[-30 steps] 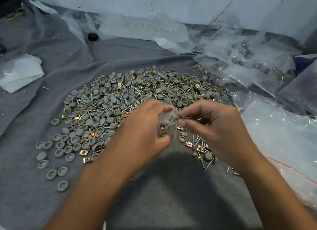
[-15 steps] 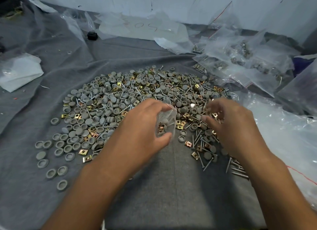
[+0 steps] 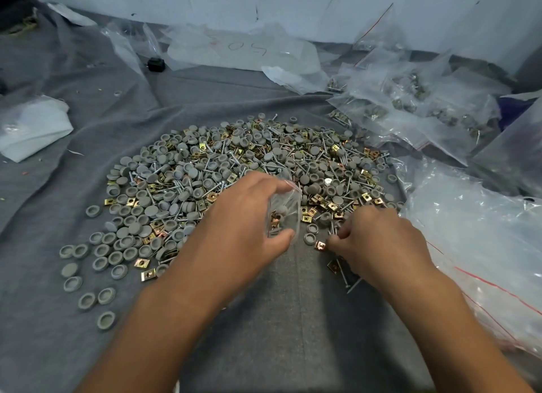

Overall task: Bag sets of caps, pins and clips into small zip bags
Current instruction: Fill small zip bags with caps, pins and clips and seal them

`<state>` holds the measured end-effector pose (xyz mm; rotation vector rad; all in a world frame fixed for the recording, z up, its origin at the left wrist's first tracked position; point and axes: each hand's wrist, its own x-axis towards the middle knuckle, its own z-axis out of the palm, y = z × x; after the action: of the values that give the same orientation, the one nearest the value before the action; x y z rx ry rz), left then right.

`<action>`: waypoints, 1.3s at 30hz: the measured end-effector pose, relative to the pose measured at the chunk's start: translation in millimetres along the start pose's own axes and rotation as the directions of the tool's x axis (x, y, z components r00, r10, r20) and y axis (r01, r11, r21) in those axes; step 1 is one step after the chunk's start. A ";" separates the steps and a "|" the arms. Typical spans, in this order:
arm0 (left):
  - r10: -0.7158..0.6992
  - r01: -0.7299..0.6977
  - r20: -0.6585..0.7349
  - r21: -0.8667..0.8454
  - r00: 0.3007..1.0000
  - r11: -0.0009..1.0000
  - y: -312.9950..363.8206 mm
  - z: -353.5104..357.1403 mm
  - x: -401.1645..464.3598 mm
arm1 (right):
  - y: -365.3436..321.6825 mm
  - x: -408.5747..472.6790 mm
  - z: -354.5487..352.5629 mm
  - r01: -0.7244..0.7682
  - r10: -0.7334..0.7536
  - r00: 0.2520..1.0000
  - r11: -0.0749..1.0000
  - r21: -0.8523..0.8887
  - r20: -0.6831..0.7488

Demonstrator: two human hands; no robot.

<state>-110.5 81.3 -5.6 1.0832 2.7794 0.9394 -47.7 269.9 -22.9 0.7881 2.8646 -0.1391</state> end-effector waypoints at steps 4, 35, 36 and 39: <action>-0.004 0.004 -0.004 0.003 1.000 1.000 -0.2 0.3 0.0 | -5.7 -2.2 1.7 0.012 -0.010 1.000 0.998 -0.059 0.026; -0.002 0.002 0.001 -0.030 1.000 1.000 1.5 1.4 2.1 | -15.4 -12.7 -16.1 0.731 -0.367 0.619 0.593 0.338 -0.695; 0.001 -0.001 -0.001 -0.031 1.000 1.000 1.5 1.0 2.0 | -15.1 -12.3 -16.3 0.738 -0.365 0.605 0.591 0.326 -0.708; 0.003 -0.003 -0.004 -0.038 1.000 0.999 2.5 0.9 2.0 | -17.5 -12.8 -14.8 0.750 -0.404 0.605 0.580 0.319 -0.686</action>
<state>-110.3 84.4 -4.6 1.0817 2.7513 0.9916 -47.8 250.6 -5.2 -0.2649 3.5660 -1.1199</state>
